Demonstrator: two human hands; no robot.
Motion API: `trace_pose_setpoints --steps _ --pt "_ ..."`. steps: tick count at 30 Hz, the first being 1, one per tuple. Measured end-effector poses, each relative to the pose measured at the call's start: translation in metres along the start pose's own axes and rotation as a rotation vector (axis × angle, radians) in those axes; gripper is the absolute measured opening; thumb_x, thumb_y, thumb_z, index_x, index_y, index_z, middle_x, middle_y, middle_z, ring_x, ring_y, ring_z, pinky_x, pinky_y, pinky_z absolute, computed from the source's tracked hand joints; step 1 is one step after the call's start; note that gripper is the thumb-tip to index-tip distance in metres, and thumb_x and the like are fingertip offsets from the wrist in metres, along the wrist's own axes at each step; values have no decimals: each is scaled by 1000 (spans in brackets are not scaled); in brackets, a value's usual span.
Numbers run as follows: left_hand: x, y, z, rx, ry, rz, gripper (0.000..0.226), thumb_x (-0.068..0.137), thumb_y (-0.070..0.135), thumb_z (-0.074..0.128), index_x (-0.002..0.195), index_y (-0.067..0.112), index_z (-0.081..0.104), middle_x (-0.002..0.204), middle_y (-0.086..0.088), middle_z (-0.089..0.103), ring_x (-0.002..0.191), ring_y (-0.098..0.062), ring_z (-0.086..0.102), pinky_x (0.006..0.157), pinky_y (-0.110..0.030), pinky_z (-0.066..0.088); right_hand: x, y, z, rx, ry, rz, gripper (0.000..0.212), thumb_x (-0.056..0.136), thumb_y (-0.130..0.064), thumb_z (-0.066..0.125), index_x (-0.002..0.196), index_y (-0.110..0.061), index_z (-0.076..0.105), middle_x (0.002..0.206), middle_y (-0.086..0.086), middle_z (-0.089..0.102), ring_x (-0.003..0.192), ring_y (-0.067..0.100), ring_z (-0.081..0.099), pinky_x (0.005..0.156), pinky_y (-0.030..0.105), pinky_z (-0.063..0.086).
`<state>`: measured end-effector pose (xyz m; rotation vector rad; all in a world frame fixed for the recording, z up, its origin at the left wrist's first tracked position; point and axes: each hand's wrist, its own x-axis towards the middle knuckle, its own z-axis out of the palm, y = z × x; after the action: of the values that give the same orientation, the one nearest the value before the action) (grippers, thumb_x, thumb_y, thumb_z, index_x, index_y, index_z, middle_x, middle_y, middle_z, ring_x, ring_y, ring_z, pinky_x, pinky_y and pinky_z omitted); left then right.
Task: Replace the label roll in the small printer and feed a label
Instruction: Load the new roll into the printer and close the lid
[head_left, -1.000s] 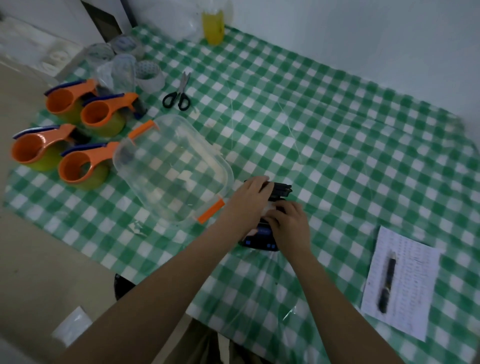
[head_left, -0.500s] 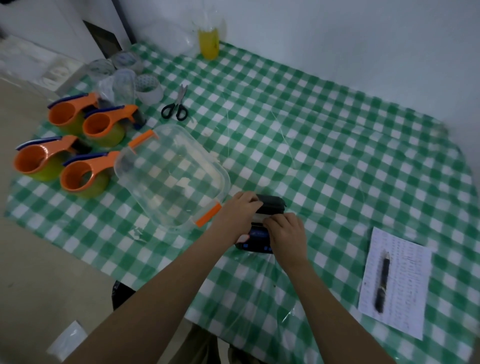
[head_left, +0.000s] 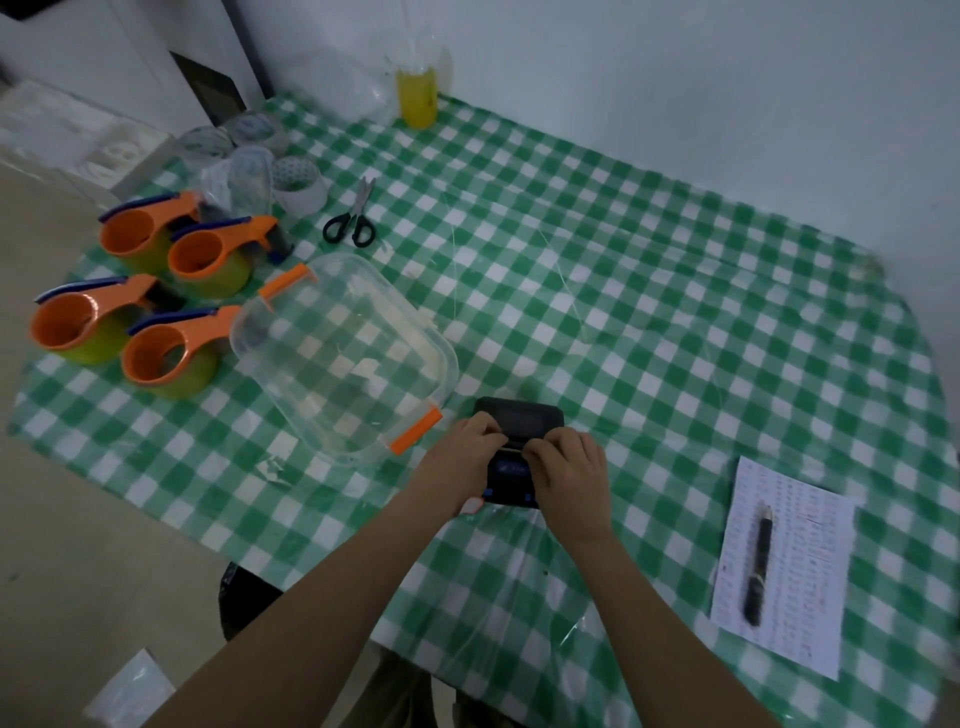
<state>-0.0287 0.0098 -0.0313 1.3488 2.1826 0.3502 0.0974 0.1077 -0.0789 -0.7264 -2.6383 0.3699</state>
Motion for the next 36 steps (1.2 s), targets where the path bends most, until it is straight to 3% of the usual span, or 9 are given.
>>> trace_pose_setpoints --steps 4,9,15,19,23,26,29,34,36 --pt "0 3 0 77 -17 -73 53 88 18 54 137 13 35 134 -10 44 124 -28 38 100 -38 38 0 0 -2 55 -52 28 17 85 -22 50 84 -13 64 92 7 64 86 22 50 75 27 36" --pt "3 1 0 42 -43 -80 60 82 20 61 137 13 37 134 -11 41 122 -27 36 97 -35 40 6 9 -9 141 -275 56 31 84 -26 61 113 -14 61 123 5 62 114 23 54 97 37 43" --pt "-2 -6 4 56 -70 -43 63 89 28 55 143 16 26 156 -2 19 138 -24 24 109 -36 36 8 22 -19 56 -384 -96 51 76 -29 73 121 -8 59 129 8 60 117 27 57 101 38 40" --pt "-6 -6 5 131 -62 -30 60 94 36 41 146 19 15 159 6 8 144 -16 14 110 -31 33 9 12 -21 0 -317 -112 36 86 -27 53 114 -8 64 123 8 65 111 26 62 89 39 55" --pt "-9 -5 9 227 -27 -13 51 99 26 27 147 18 11 159 3 9 145 -16 13 113 -32 24 4 -3 -22 -116 -295 -81 43 85 -30 36 108 -13 68 116 2 69 108 20 64 77 34 56" --pt "-7 -8 7 238 -39 -1 51 97 23 29 146 18 15 158 2 13 144 -17 16 114 -34 23 9 -9 -19 -197 -305 -49 39 84 -29 39 101 -14 70 108 1 73 101 21 67 72 33 56" --pt "-6 -9 5 249 -78 -8 53 96 22 33 146 19 15 159 2 13 144 -18 17 115 -36 22 14 -12 -20 -224 -339 -51 24 73 -21 65 94 -11 71 102 6 75 94 25 68 69 35 56" --pt "-10 -6 10 28 -29 -71 53 94 22 41 144 20 24 158 3 14 144 -17 17 116 -36 26 18 -7 -24 48 -352 50 28 79 -5 60 106 -5 68 118 13 67 108 31 60 88 42 50" --pt "-15 -6 14 -136 18 -92 59 91 18 50 144 17 24 158 0 13 144 -21 18 115 -36 27 16 -2 -27 226 -335 176 31 85 -4 54 114 -9 64 131 10 59 119 26 52 100 35 42"
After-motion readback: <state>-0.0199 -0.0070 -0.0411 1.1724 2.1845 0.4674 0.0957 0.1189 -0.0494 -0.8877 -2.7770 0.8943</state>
